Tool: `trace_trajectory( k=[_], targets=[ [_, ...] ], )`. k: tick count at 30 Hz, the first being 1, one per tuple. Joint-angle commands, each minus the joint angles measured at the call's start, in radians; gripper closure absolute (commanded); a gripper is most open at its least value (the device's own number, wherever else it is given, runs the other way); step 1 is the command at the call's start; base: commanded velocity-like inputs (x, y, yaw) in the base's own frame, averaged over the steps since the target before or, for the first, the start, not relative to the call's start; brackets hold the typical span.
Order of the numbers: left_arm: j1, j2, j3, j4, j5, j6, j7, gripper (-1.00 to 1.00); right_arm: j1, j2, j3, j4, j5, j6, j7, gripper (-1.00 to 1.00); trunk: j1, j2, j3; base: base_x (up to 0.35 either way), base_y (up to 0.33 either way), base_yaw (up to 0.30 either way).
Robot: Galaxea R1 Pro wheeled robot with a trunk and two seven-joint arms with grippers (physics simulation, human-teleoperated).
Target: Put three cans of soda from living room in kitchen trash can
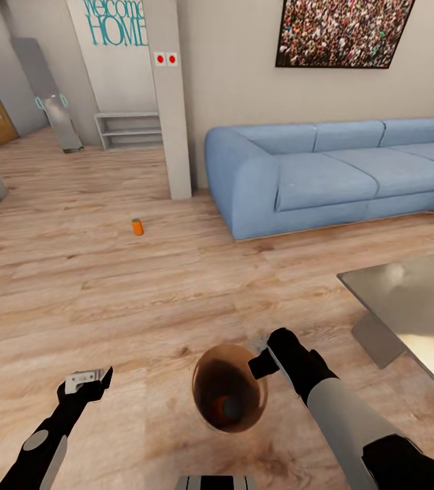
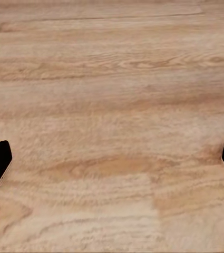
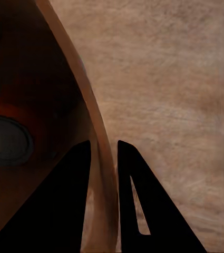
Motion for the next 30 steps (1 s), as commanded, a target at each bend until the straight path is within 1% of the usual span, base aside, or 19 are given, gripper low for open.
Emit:
trace_trajectory(
  k=[1, 6, 9, 13, 16, 30],
  targets=[
    [0.0, 0.0, 0.0, 0.0, 0.0, 0.0, 0.0, -1.0, 0.0, -0.005, -0.001, -0.001, -0.038, 0.006, 0.006, 1.0, 0.0, 0.0, 0.0, 0.312, 0.104, 0.0],
    [0.0, 0.0, 0.0, 0.001, 0.0, 0.0, 0.0, -1.0, 0.003, -0.034, 0.001, -0.004, -0.017, 0.004, 0.006, 1.0, 0.0, 0.0, 0.0, 0.309, 0.111, 0.0],
    [0.0, 0.0, 0.0, 0.001, 0.0, 0.0, 0.0, -1.0, 0.003, -0.04, 0.0, -0.005, -0.014, 0.004, 0.006, 1.0, 0.0, 0.0, 0.0, 0.292, 0.146, 0.0],
    [0.0, 0.0, 0.0, 0.001, 0.0, 0.0, 0.0, -1.0, 0.003, -0.041, 0.0, -0.008, -0.013, 0.002, 0.006, 1.0, 0.0, 0.0, 0.0, 0.272, 0.174, 0.012],
    [0.0, 0.0, 0.0, 0.001, 0.0, 0.0, 0.0, -1.0, 0.003, -0.041, -0.001, -0.01, -0.015, 0.002, 0.007, 1.0, 0.0, 0.0, 0.001, 0.263, 0.185, 0.123],
    [0.0, 0.0, 0.0, 0.001, -0.001, 0.0, -0.001, -1.0, 0.003, -0.038, 0.0, -0.011, -0.016, 0.002, 0.007, 1.0, 0.0, 0.0, 0.009, 0.261, 0.189, 0.23]
  ],
)
